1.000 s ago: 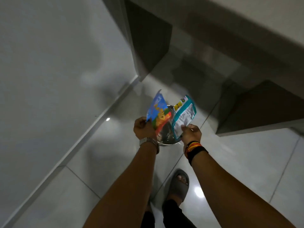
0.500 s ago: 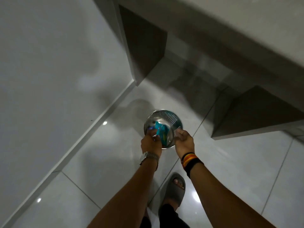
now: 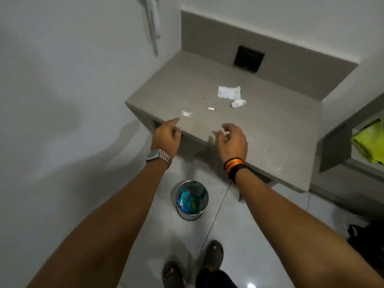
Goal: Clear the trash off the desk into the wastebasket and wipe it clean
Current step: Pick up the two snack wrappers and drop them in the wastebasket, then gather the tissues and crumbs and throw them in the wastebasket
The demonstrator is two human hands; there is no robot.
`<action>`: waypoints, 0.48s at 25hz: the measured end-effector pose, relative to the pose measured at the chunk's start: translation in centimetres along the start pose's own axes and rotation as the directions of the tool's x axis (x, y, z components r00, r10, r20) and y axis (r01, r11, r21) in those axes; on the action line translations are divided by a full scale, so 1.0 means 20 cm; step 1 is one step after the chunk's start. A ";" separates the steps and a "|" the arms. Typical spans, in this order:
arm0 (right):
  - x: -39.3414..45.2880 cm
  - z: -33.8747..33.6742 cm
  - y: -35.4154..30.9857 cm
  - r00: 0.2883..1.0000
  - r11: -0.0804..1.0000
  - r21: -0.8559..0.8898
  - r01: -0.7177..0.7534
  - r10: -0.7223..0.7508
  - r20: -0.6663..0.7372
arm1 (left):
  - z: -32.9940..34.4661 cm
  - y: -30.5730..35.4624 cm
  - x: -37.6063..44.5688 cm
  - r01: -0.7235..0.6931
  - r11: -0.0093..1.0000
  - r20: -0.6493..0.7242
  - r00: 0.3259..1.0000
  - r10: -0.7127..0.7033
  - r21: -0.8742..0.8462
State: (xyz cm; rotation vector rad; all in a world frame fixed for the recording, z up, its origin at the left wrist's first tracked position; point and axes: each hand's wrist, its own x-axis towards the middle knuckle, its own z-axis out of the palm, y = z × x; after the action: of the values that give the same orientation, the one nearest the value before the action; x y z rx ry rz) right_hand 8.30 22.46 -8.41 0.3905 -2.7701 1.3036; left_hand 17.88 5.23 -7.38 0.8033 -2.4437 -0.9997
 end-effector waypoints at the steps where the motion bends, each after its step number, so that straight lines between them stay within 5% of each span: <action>1: 0.14 -0.02 -0.01 0.998 0.994 -0.106 0.035 -0.030 0.048 | -0.01 0.05 0.10 -0.031 0.999 0.049 0.998 0.028 0.043; 5: 0.66 -0.03 0.05 0.986 0.911 -0.400 0.100 -0.035 0.166 | 0.20 0.20 0.51 -0.178 0.966 0.172 0.974 0.147 0.185; 12: 1.18 0.14 0.28 0.973 0.943 -0.321 -0.088 0.151 0.176 | 0.80 0.36 1.13 -0.324 0.915 0.381 0.899 0.218 0.242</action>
State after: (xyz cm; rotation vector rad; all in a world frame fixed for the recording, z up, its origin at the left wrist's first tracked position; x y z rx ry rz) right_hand -15.66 18.96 -10.78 0.3517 -3.1430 0.8599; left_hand -10.45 3.31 -10.11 0.3654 -2.9601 -0.7200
